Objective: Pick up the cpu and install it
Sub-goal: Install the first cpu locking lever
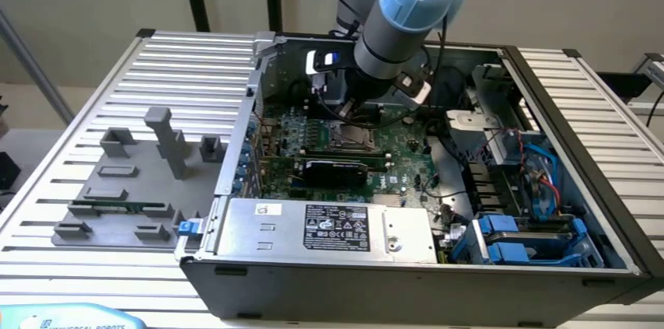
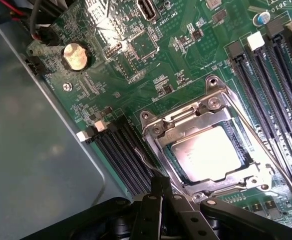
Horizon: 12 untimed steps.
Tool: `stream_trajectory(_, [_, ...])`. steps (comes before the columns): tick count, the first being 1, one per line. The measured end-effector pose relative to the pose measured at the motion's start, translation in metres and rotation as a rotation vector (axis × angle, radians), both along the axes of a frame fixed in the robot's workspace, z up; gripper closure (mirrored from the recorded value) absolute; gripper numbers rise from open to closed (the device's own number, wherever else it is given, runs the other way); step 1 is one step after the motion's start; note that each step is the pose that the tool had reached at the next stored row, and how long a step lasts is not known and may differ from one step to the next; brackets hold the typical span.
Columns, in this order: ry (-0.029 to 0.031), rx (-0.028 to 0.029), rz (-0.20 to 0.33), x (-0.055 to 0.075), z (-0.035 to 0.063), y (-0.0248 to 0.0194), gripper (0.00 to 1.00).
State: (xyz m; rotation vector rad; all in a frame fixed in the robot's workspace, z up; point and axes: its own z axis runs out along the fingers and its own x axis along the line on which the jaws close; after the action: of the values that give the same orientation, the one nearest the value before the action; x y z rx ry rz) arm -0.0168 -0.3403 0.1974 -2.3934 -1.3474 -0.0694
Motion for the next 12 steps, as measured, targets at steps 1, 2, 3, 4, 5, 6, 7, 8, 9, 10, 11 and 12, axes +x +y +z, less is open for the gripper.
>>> stream_trajectory(1, [0.0,0.0001,0.0,0.0,0.0,0.0002,0.89])
stream_trajectory(2, [0.0,0.0,0.0,0.0002,0.0,0.0002,0.89])
stream_trajectory(3, [0.0,0.0001,0.0,0.0005,0.0,0.0002,0.89])
stream_trajectory(4, [0.0,0.0003,0.0,0.0013,0.0,0.0002,0.89])
stream_trajectory(5, [0.0,0.0007,0.0,0.0025,-0.0001,0.0002,0.89])
stream_trajectory(6, [0.0001,0.001,0.0,0.0041,-0.0001,0.0002,0.89])
stream_trajectory(7, [0.0001,0.0014,0.0,0.0059,-0.0002,0.0002,0.89])
stream_trajectory(8, [0.0,0.0019,0.0,0.0076,-0.0004,0.0001,0.89])
stream_trajectory(9, [0.0001,0.0023,0.0,0.0084,-0.0006,0.0,0.89])
stream_trajectory(10, [0.0001,0.0029,0.0,0.0088,-0.0011,-0.0001,0.89])
stream_trajectory(11, [0.0,0.0033,0.0,0.0089,-0.0015,-0.0005,0.89])
stream_trajectory(12, [-0.0001,0.0039,0.0,0.0089,-0.0021,-0.0011,0.89])
